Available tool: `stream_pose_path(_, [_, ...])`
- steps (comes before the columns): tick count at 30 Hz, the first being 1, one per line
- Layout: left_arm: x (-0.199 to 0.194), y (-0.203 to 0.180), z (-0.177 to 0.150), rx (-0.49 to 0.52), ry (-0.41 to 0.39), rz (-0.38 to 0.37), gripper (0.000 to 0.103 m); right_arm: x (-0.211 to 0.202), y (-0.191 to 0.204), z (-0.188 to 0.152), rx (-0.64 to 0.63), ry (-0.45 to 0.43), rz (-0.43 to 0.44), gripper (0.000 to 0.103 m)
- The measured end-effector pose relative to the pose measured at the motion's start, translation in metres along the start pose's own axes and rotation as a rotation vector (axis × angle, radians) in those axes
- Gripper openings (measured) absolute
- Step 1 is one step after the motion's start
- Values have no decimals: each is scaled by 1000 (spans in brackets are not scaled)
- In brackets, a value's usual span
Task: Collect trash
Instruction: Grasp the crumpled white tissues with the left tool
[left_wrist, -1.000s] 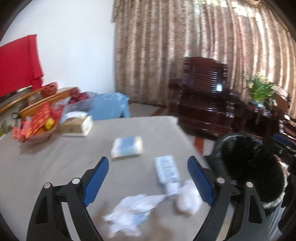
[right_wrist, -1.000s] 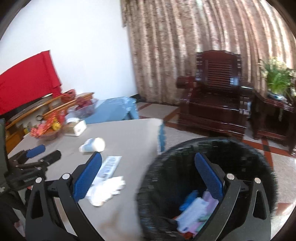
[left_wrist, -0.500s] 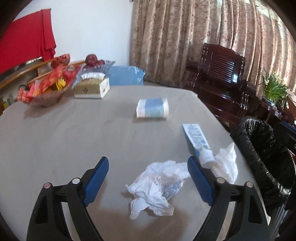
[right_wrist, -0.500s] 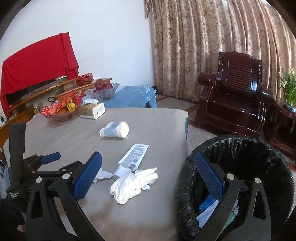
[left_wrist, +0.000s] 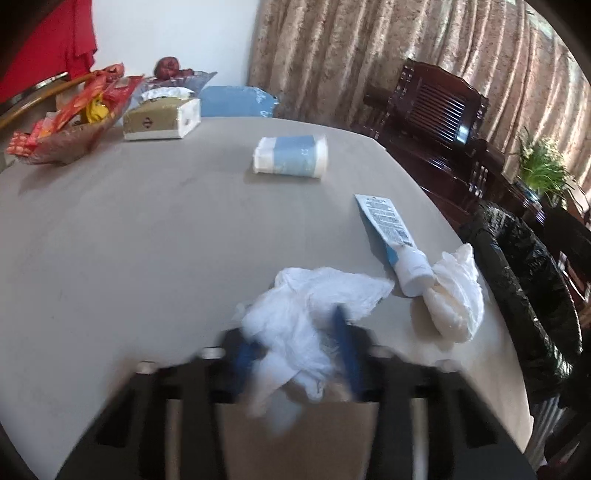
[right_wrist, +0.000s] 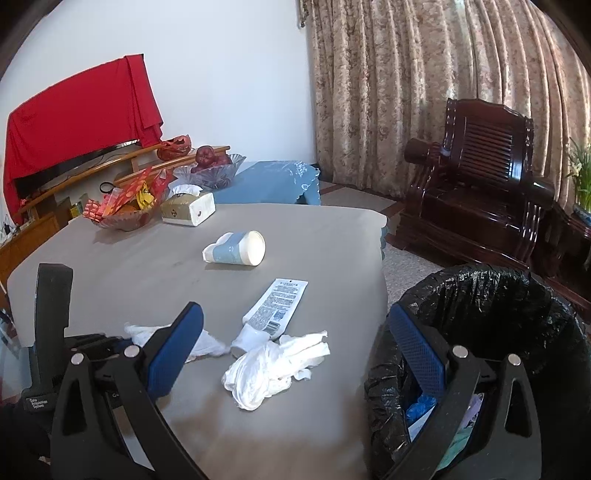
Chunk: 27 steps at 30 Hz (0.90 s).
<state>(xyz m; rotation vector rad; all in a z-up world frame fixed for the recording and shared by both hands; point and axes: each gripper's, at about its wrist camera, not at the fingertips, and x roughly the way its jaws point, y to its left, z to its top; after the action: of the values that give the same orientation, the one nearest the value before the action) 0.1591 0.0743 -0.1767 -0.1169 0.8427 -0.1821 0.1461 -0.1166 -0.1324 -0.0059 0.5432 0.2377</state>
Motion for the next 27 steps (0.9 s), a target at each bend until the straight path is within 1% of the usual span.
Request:
stream_pose_path(1, [0,0,0,-5,-3,-1,23,1,0,0,-1,0,1,98])
stream_pose_path(4, [-3,2,2,-19,-15,-3,20,4,2,2,-4,-2,3,98])
stream_pose_path(9, [-13,8,10,-32,-59,11,19,12,9,6,-13,0,14,98])
stream_pose_path(12, [-22,14,17,-30,-96,45,19,19,14,7,-17,10,25,98])
stream_pose_path(17, [-31,28,24,-39,-124,94,19,31,24,4,-8,40,55,97])
stream_pose_path(20, [-35,35,26,-42,-135,110,19,36,30,1,-18,57,67,97])
stream_pose_path(22, [-36,37,27,-34,-140,118,19,39,33,-1,-20,71,77,92])
stream_pose_path(24, [-36,39,27,-37,-141,121,19,44,37,-3,-15,97,105,82])
stream_pose_path(27, [-36,42,25,-47,-136,121,19,48,44,-7,-25,122,130,78])
